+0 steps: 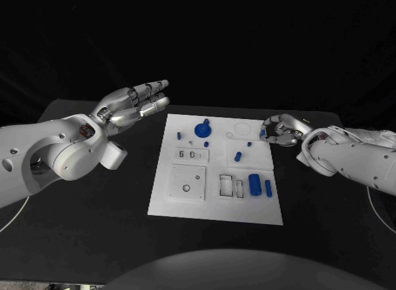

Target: Assemble the parts on the task board

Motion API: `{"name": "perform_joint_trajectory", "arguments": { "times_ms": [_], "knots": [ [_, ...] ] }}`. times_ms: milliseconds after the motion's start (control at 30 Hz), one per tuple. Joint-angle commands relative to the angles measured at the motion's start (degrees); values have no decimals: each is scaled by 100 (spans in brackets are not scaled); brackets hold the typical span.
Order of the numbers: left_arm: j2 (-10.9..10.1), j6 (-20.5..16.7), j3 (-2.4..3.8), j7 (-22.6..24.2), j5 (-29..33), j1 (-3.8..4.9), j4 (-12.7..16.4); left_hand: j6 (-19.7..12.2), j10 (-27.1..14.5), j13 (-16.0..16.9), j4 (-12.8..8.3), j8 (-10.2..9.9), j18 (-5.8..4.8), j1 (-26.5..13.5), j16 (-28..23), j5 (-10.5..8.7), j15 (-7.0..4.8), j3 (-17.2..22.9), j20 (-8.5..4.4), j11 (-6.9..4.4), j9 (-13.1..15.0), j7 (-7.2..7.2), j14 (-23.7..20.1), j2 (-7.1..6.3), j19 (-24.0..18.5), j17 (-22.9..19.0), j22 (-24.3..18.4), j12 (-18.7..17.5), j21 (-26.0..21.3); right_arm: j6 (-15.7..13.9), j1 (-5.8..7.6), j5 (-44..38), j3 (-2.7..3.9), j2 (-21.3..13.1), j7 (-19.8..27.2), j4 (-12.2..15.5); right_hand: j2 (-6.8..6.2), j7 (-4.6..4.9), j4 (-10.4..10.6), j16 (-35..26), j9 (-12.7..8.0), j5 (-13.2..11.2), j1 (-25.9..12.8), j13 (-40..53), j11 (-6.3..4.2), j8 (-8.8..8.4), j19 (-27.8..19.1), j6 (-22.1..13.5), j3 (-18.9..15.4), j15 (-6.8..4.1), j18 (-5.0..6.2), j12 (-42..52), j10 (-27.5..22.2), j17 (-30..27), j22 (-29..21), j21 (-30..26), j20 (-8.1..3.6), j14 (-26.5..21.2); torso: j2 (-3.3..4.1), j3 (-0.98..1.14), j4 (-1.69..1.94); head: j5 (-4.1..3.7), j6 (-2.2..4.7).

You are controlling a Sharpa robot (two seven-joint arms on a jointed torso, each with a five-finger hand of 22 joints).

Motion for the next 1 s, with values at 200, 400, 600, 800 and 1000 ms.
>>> {"name": "perform_joint_trajectory", "arguments": {
  "times_ms": [200,400,600,800,1000],
  "knots": [
    [2,48,4,28,-23,3,14,21,-4,8,-1,39,47,52,35,28,54,-28,-2,25,-2,17,11,-5,43,7,8,22,23,-223,271,-30,6,-144,-57,608,-2,22,-6,20,-3,8,-19,1509,37,47,608,66,23,28,-80,22,586,1507,1506,25,36,608,-1,0,-3,2,-1],
    [50,53,4,15,-23,3,-5,22,-4,8,0,39,47,52,36,30,56,-28,-2,26,-1,16,11,-4,45,7,8,22,25,-45,512,-24,6,-130,-221,1144,-9,32,0,20,-12,12,-31,1509,43,45,608,66,20,30,-80,22,586,1507,1506,25,37,608,-12,-5,11,-6,-1],
    [105,66,4,5,-23,3,-22,20,-4,8,0,38,46,53,40,33,57,-29,-2,27,-2,17,14,-2,52,8,11,24,30,264,593,-64,7,75,-429,1479,-18,51,-2,20,-25,18,-37,1509,56,41,606,68,21,36,-79,22,586,1507,1505,23,40,608,-4,5,20,66,-1],
    [132,73,3,3,-23,3,-38,20,-4,9,1,39,46,53,41,34,58,-30,-2,28,-2,18,14,-1,46,8,8,25,25,531,600,-303,7,295,-678,1750,-58,90,-33,20,-80,-8,-32,1509,97,14,547,71,32,65,-59,22,586,1507,1479,-36,58,608,-8,1,2,188,-1],
    [174,84,3,39,-23,3,-60,24,-2,10,3,41,45,52,45,34,59,-31,-2,31,-1,19,17,3,57,9,12,29,34,557,569,-829,7,491,-837,1846,-80,99,-46,20,-110,-40,-39,1509,108,0,538,82,33,77,-56,22,586,1507,1475,-45,69,608,-3,1,-8,221,-1]
  ]
}}
